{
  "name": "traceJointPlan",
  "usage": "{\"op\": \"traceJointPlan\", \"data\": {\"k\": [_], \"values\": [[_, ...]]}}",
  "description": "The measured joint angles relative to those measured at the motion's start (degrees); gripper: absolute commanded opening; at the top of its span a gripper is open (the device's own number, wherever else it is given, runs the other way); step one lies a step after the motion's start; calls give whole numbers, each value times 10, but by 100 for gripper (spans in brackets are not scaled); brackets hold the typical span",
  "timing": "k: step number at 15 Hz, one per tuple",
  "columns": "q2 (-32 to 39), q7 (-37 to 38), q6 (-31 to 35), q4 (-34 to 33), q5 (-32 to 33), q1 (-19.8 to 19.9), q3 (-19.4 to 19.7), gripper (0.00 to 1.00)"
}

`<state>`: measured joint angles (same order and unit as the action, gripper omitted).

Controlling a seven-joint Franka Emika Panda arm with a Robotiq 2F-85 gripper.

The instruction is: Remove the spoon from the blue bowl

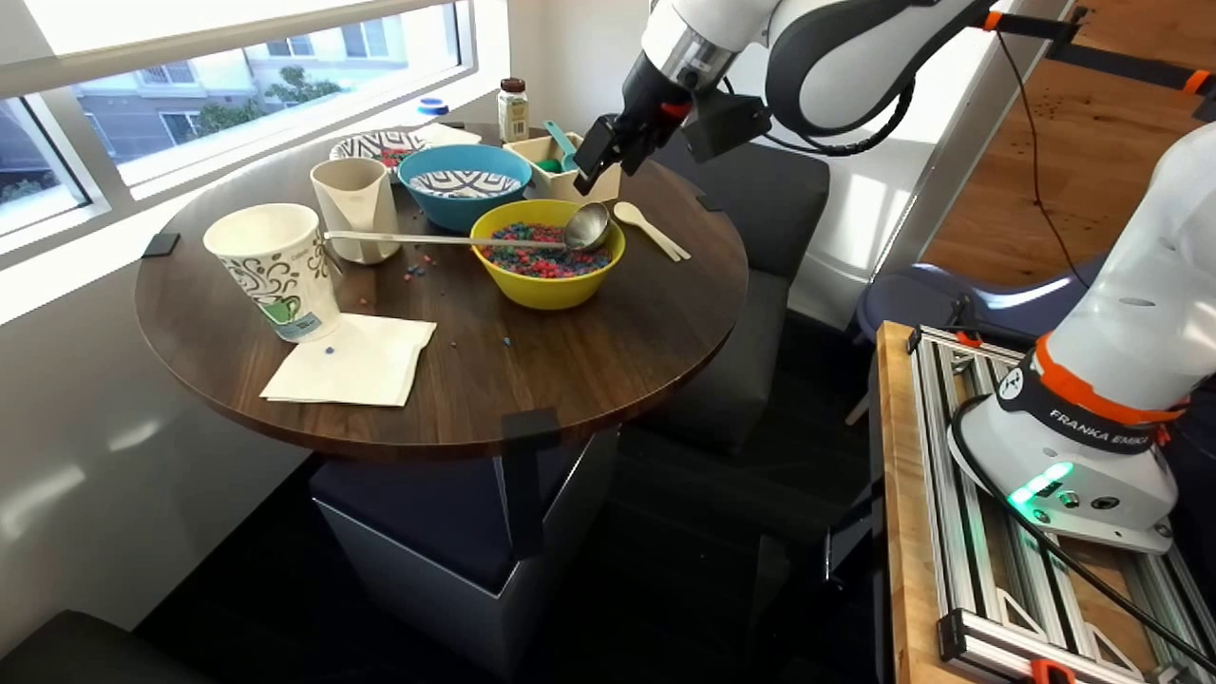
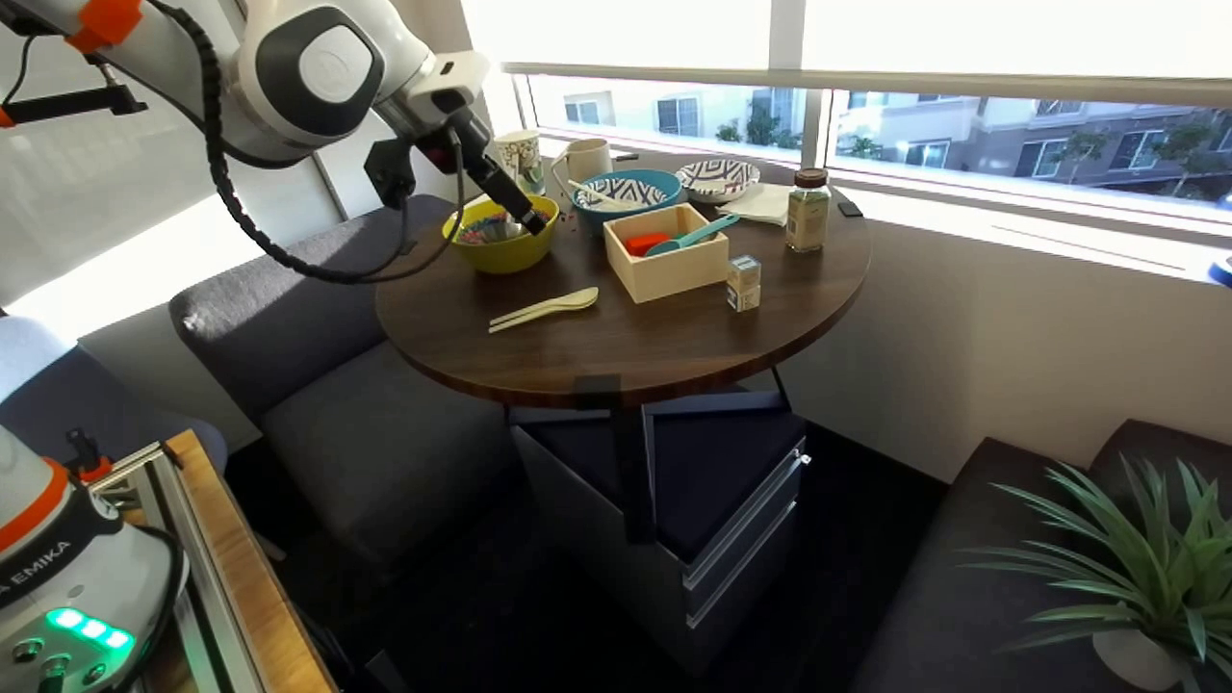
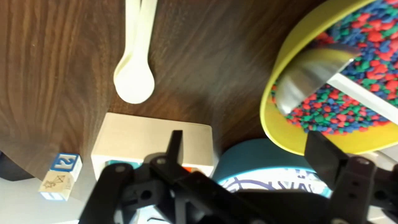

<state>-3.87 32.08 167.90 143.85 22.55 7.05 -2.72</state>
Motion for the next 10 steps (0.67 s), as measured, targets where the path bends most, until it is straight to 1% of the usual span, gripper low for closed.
{"op": "traceJointPlan", "data": {"k": [2, 3, 7, 10], "values": [[-31, -86, -41, -14, -83, -18, 3, 100], [-53, -121, -73, -24, -110, -22, 6, 100], [-140, -218, -213, -72, -149, -24, 26, 100], [-181, -251, -263, -97, -167, -23, 44, 100]]}}
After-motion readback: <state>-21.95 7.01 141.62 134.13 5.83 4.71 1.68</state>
